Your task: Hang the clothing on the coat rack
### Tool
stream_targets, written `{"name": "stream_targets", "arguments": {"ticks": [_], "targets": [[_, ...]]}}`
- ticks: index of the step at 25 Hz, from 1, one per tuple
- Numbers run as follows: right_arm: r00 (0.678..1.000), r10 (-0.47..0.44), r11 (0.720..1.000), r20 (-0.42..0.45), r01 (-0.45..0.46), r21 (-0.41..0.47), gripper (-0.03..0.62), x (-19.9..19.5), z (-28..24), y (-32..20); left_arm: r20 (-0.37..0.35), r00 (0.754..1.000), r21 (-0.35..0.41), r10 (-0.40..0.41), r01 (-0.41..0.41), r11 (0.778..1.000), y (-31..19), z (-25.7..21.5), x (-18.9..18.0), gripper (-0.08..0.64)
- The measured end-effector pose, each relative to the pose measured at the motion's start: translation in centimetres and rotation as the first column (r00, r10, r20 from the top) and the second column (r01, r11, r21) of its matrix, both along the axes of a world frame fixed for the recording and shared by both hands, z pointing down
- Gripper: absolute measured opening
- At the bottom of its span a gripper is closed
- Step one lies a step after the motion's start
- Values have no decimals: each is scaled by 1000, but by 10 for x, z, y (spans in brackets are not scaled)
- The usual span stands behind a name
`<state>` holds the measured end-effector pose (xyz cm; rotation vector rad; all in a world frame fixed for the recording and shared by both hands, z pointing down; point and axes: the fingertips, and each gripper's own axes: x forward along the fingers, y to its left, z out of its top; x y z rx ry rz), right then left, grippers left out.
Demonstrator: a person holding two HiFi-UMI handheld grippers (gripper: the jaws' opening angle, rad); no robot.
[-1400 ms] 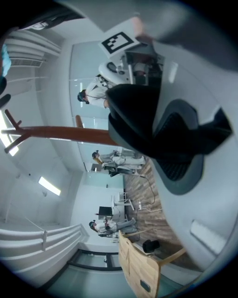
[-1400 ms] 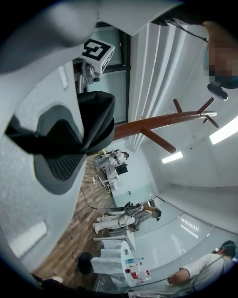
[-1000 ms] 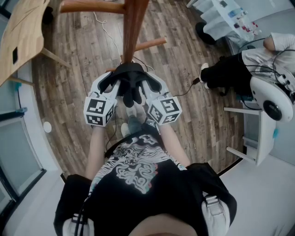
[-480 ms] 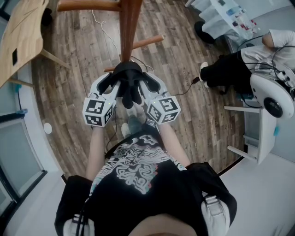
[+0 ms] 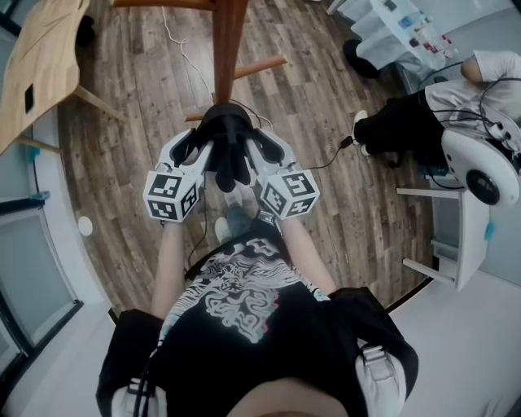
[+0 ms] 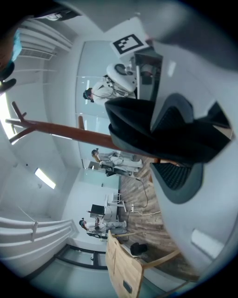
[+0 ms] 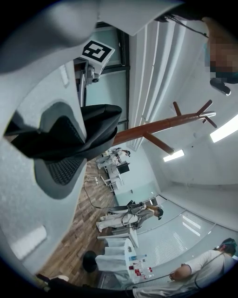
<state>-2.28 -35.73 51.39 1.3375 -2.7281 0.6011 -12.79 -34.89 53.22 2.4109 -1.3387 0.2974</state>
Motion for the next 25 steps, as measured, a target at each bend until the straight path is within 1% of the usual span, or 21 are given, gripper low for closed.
{"name": "stream_targets", "arguments": {"ticks": [6, 16, 19, 23, 24, 25], "targets": [[1000, 16, 1000, 11, -16, 4, 83, 3, -3, 14, 0, 1000, 6, 1, -1, 1000, 14, -4, -1, 152], [995, 98, 995, 18, -98, 21, 80, 28, -11, 38, -7, 1000, 15, 14, -14, 1000, 42, -13, 4, 152], [995, 100, 995, 12, -100, 27, 75, 29, -14, 48, -6, 1000, 30, 8, -8, 1000, 52, -18, 3, 150], [997, 75, 996, 7, -75, 48, 72, 27, -20, 67, -16, 1000, 57, -15, 16, 998, 66, -25, 0, 149], [998, 70, 996, 2, -70, 58, 31, 27, -23, 71, -15, 1000, 65, -11, 12, 998, 71, -28, 0, 139], [998, 65, 995, -8, -65, 71, -2, 25, -26, 76, -8, 1000, 77, -6, 6, 997, 76, -31, 0, 88]]}}
